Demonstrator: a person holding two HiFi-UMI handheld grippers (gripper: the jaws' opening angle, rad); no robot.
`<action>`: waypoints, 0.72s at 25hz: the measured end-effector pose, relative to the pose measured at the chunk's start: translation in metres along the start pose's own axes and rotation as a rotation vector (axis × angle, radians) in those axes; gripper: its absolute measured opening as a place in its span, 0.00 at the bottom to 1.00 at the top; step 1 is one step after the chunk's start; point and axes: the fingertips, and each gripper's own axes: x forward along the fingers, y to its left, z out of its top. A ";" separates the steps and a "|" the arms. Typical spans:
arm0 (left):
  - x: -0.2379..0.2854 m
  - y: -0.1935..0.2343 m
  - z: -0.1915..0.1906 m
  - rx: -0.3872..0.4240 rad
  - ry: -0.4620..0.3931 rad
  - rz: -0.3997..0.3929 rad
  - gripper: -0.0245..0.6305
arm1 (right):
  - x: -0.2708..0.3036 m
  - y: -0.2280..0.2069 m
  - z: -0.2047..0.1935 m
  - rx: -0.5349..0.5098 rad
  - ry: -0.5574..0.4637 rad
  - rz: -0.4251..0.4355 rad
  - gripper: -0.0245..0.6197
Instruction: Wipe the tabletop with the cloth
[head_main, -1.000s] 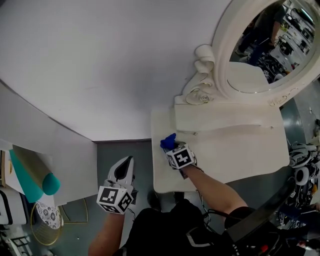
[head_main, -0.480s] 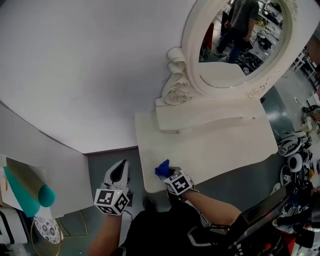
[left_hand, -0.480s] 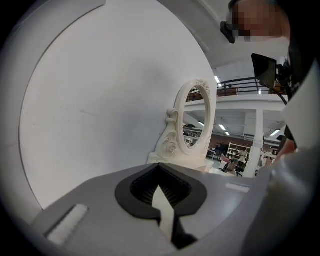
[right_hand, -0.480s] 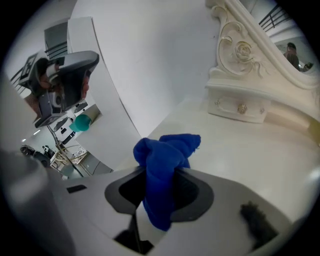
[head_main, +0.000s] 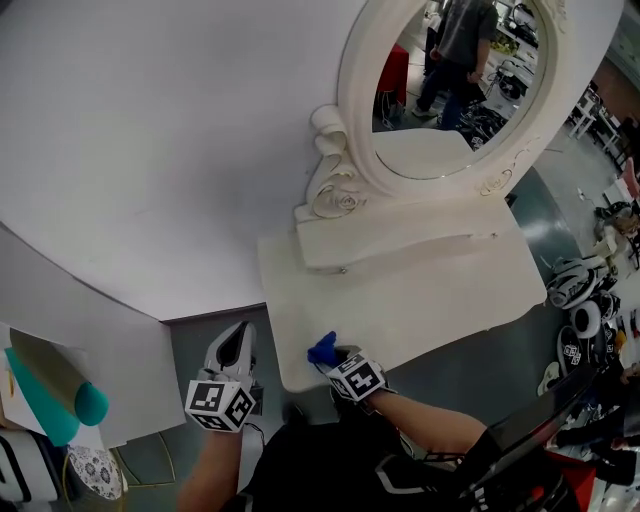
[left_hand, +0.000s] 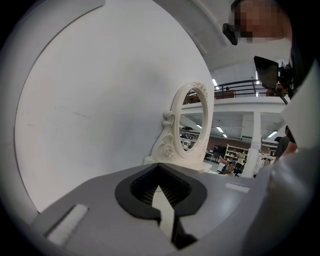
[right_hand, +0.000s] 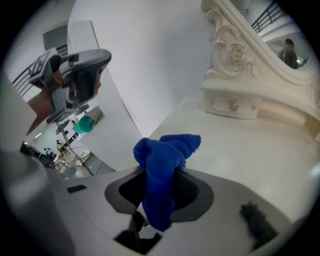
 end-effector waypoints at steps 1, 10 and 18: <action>-0.001 0.000 0.000 0.001 0.002 0.004 0.05 | 0.001 -0.013 0.014 -0.003 -0.027 -0.025 0.24; -0.014 0.009 -0.004 0.010 0.045 0.073 0.05 | 0.048 -0.129 0.118 0.009 -0.059 -0.187 0.24; -0.018 0.014 -0.003 0.008 0.034 0.076 0.05 | 0.050 -0.121 0.097 0.017 -0.024 -0.213 0.24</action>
